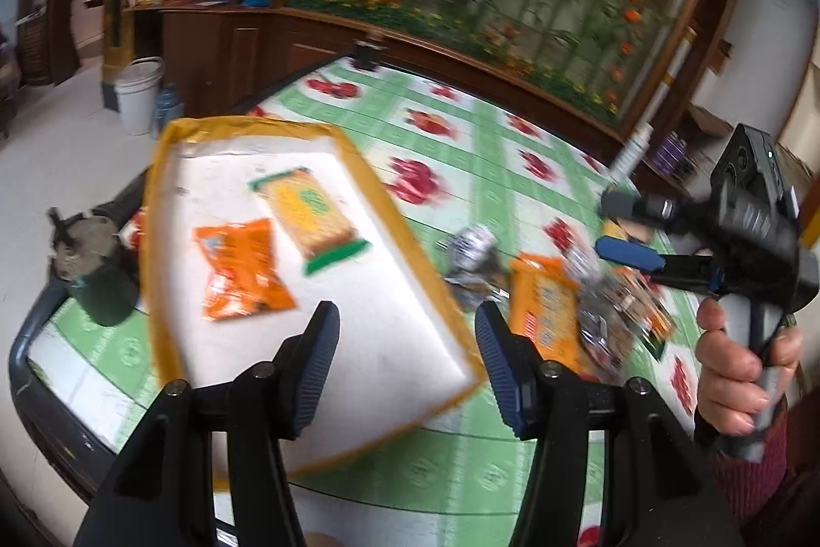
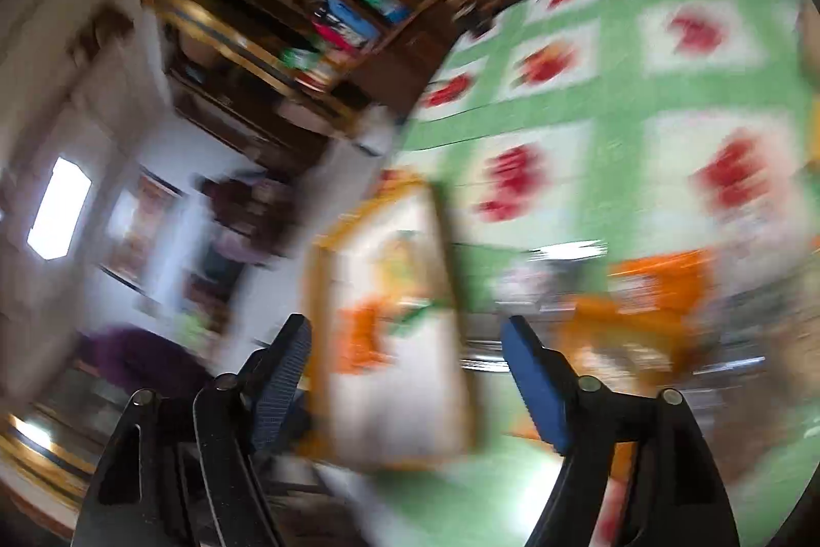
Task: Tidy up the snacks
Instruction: 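Lower both packets into the tray and open both grippers, then grasp the orange cheese biscuit bag with the left gripper while the right grasps a silver foil pack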
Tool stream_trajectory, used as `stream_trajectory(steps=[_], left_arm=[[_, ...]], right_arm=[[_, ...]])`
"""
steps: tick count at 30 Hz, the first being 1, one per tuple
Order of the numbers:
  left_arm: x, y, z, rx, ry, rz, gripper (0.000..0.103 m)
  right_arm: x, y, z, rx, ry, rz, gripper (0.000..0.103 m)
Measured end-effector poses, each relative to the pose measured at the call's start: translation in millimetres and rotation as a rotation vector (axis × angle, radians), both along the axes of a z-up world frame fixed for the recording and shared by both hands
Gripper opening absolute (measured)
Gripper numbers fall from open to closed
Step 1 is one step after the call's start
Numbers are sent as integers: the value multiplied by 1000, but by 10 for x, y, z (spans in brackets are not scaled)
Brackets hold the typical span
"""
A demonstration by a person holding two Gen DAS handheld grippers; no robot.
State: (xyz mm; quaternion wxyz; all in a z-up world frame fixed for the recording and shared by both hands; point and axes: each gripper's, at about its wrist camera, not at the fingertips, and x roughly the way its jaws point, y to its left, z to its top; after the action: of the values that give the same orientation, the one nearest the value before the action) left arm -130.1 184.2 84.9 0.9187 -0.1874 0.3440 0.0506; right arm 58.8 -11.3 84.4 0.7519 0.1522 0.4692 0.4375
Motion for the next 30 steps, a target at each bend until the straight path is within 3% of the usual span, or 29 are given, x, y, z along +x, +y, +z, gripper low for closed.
stream_trajectory(steps=[2, 4, 7, 10, 14, 18, 23, 30], left_arm=[[38, -139, -8, 6, 5, -39, 61], [95, -260, -29, 13, 16, -67, 61], [227, -451, -90, 15, 41, -111, 61], [371, -639, -155, -4, 61, -170, 61], [620, -902, -319, 12, 128, -230, 69], [804, -1081, -446, 37, 175, -258, 69], [963, -1199, -531, 83, 201, -248, 69], [1181, -1277, -652, 138, 256, -234, 75]], right_arm=[[-85, -234, -12, -156, -139, 12, 81], [-135, -409, -96, -240, -214, 37, 81], [-37, -710, -298, -252, -167, 0, 80], [90, -940, -366, -241, -84, -56, 68], [87, -1119, -338, -236, -98, -83, 68], [2, -1125, -369, -277, -129, -77, 68], [-7, -1056, -453, -311, -117, -53, 68], [-27, -1013, -471, -398, -186, -56, 68]])
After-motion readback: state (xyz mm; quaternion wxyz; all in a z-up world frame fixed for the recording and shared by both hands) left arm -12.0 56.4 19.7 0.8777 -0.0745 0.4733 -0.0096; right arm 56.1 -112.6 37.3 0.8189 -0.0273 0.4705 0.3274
